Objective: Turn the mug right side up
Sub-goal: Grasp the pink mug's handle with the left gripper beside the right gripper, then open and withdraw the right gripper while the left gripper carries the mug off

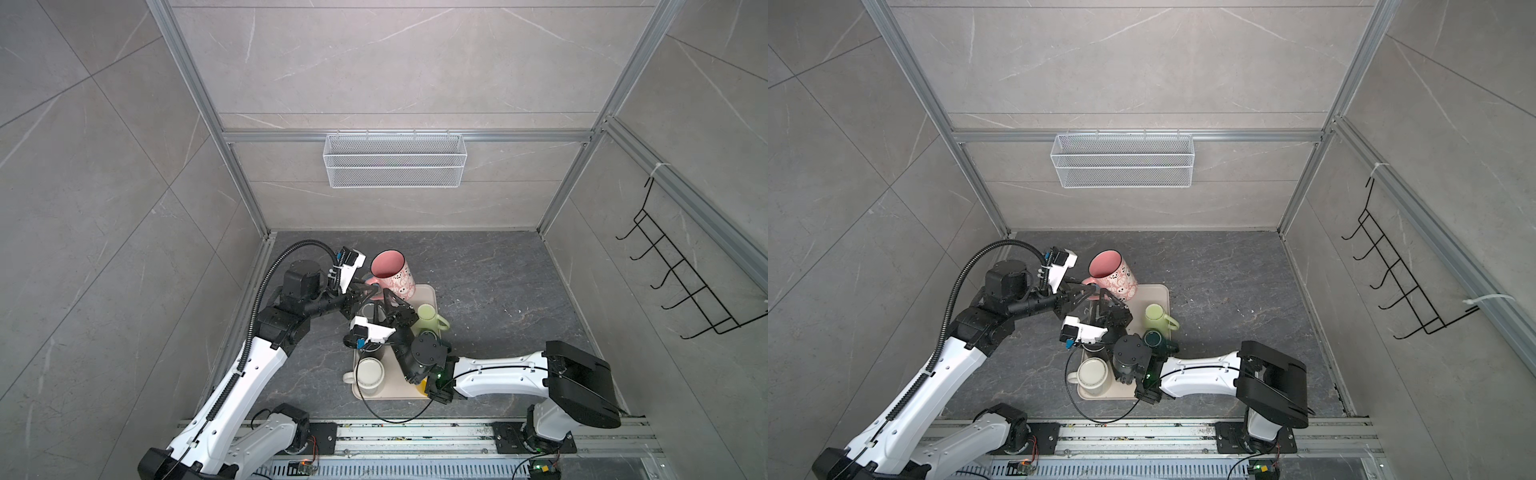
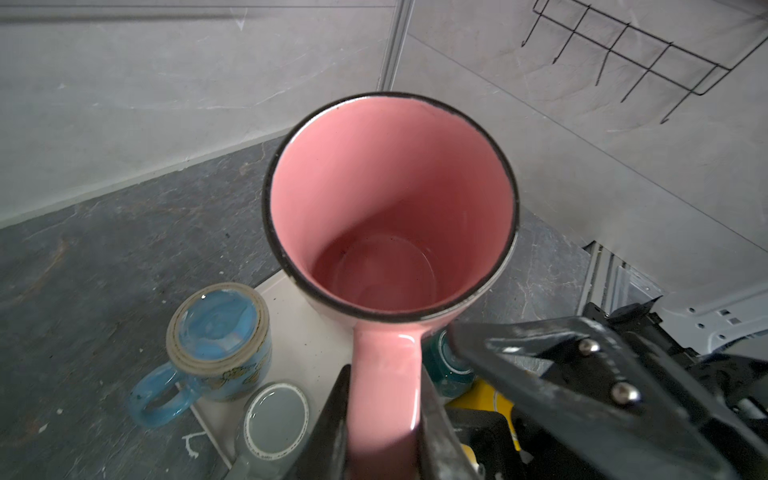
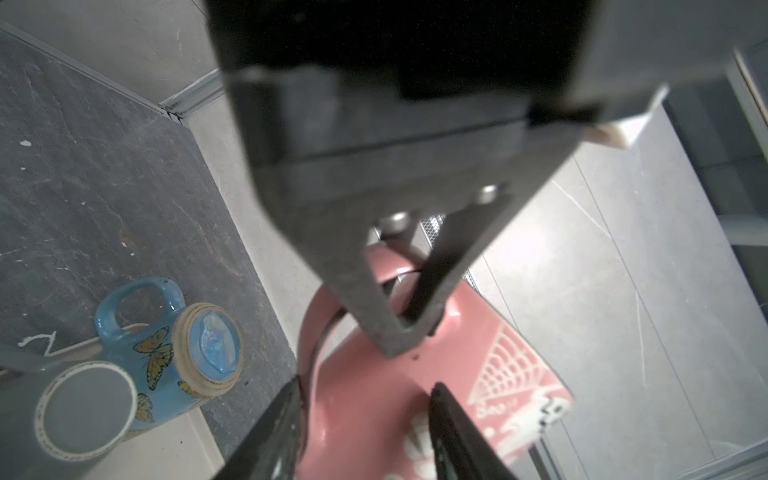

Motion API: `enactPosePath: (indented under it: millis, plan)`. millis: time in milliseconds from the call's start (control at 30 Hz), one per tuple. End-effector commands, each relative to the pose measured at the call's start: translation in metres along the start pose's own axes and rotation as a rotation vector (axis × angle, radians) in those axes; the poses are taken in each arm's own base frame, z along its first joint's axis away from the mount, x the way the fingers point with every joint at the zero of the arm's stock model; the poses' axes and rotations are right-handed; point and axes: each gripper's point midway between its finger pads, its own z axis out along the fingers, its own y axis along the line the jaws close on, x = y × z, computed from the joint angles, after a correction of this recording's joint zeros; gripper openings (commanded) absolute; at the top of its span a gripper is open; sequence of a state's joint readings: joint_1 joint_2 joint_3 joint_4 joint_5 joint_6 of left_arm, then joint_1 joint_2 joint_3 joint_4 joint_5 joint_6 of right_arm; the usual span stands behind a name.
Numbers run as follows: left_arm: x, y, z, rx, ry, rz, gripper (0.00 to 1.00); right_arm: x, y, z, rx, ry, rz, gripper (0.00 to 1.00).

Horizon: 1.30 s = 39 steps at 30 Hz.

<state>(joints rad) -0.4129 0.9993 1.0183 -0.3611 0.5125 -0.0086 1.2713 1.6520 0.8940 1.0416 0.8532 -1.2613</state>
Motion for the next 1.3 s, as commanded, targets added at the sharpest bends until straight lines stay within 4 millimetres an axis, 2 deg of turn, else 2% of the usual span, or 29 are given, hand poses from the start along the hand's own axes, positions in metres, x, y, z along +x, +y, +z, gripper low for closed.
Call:
enactPosePath:
  millis: [0,333,533,667,800,933,1000,1267]
  plan:
    - [-0.031,-0.003,-0.014,-0.041,-0.12,0.038,0.0,-0.002,-0.036,0.0,0.099,0.016,0.113,0.57]
    - [-0.048,0.032,-0.022,-0.25,-0.211,0.003,0.0,0.022,-0.043,-0.013,0.11,0.087,0.211,0.66]
    - [-0.058,0.054,-0.027,-0.371,-0.239,-0.019,0.0,0.038,-0.05,-0.025,0.091,0.118,0.332,0.7]
    - [-0.069,0.064,-0.037,-0.453,-0.273,-0.005,0.0,0.044,-0.055,-0.028,0.057,0.139,0.421,0.75]
    - [-0.08,0.079,-0.049,-0.568,-0.299,0.021,0.0,0.063,-0.062,-0.024,0.013,0.225,0.571,0.83]
    - [-0.086,0.097,-0.056,-0.687,-0.297,0.048,0.0,0.096,-0.08,-0.016,-0.039,0.354,0.805,0.86]
    - [-0.088,0.105,-0.057,-0.729,-0.29,0.064,0.0,0.105,-0.088,-0.014,-0.072,0.374,0.921,0.86]
    - [-0.088,0.149,-0.044,-0.876,-0.244,0.079,0.0,0.106,-0.104,-0.009,-0.21,0.417,1.235,0.9]
